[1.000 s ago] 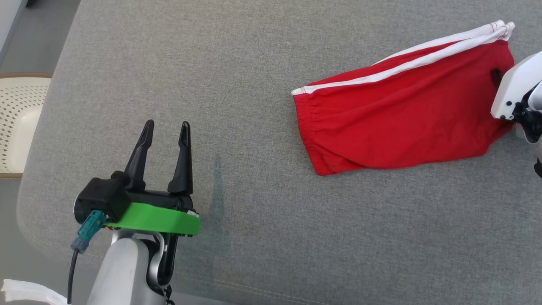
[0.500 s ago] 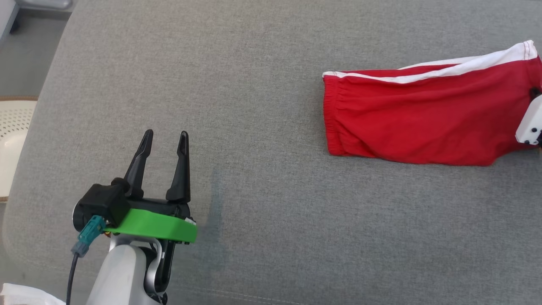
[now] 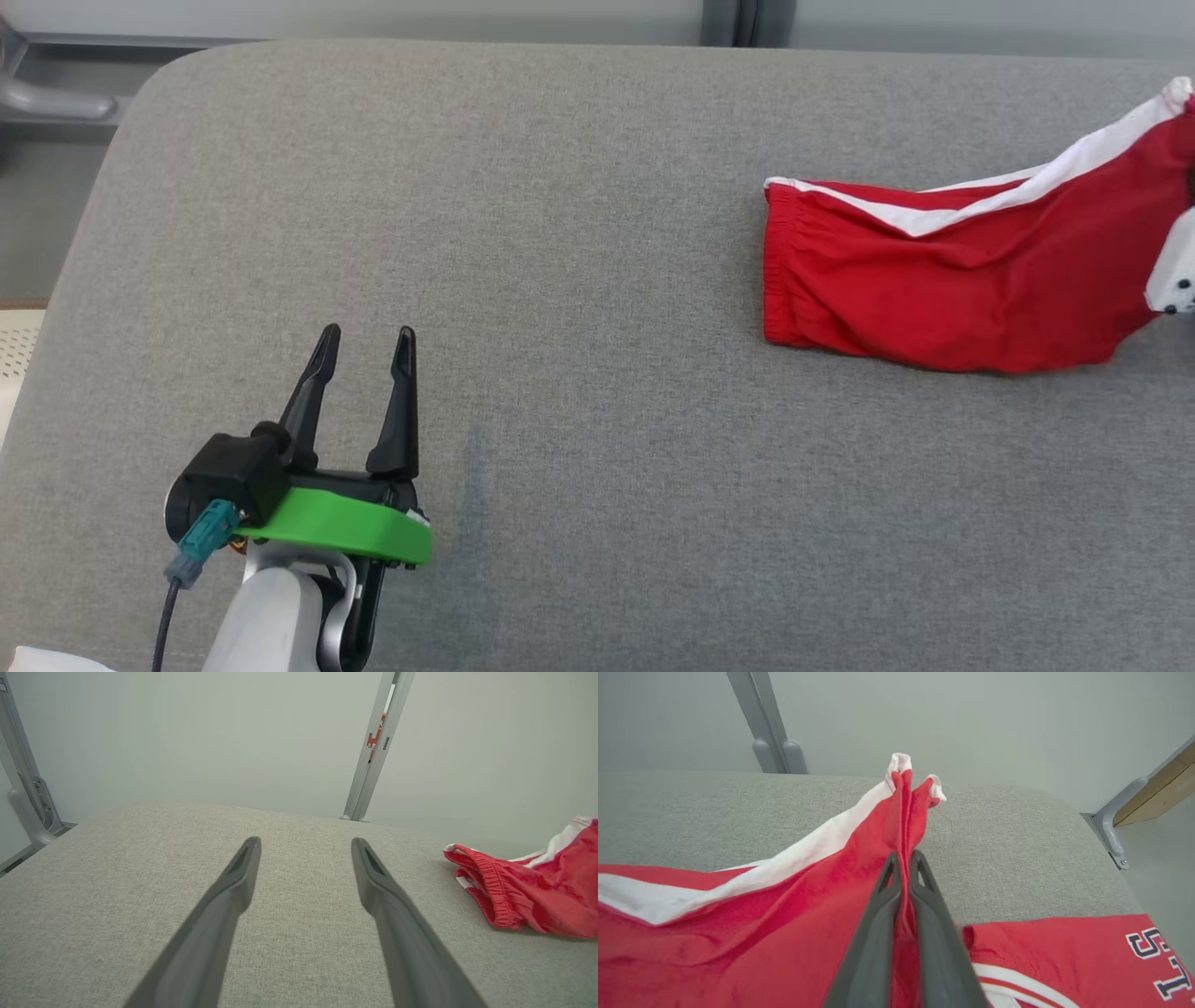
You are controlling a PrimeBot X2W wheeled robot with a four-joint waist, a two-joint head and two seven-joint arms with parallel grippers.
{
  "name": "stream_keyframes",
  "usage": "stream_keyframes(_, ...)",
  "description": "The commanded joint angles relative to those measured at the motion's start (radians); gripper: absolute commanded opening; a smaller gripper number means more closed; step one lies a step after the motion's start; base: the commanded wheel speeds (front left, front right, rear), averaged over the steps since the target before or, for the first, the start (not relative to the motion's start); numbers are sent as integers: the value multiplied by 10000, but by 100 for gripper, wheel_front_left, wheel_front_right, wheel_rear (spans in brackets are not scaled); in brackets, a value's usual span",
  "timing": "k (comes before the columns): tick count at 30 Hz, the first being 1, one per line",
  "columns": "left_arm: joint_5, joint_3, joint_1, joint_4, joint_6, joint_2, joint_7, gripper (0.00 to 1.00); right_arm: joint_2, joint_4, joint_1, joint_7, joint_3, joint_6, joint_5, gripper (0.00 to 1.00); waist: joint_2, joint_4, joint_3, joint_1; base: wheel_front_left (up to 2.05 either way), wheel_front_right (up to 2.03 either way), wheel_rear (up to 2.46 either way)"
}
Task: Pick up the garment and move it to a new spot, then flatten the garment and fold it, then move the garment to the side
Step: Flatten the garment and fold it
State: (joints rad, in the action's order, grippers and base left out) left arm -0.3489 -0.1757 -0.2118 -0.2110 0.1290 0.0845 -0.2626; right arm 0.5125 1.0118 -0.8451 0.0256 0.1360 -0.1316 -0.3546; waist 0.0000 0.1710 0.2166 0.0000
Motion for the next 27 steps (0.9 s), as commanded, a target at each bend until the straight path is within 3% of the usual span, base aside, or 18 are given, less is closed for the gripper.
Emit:
stream_keyframes(1,-4,-15,190,-29,23,91,-24,100,-143,-279,93,100,122,20,140,0,0,-128,-267,0,0,0,0)
stream_keyframes(13,-178,-130,357,-11,24,37,-24,100,-2100,-2363,268,1776,1903,20,410,0,0,147,-492,0,0,0,0)
stream_keyframes(20,-280,-317,280,-59,24,-36,-24,100,-3050,-1999,320,2113,2324,20,590,0,0,486,-440,0,0,0,0)
stream_keyframes(26,-311,-321,103,-62,24,-61,-24,100,-3503,-1175,39,1937,1977,20,1011,0,0,700,-313,0,0,0,0)
stream_keyframes(27,-308,-325,79,-56,24,-69,-24,100,-3602,-997,4,1868,1828,20,1064,22,0,725,-298,0,0,0,0)
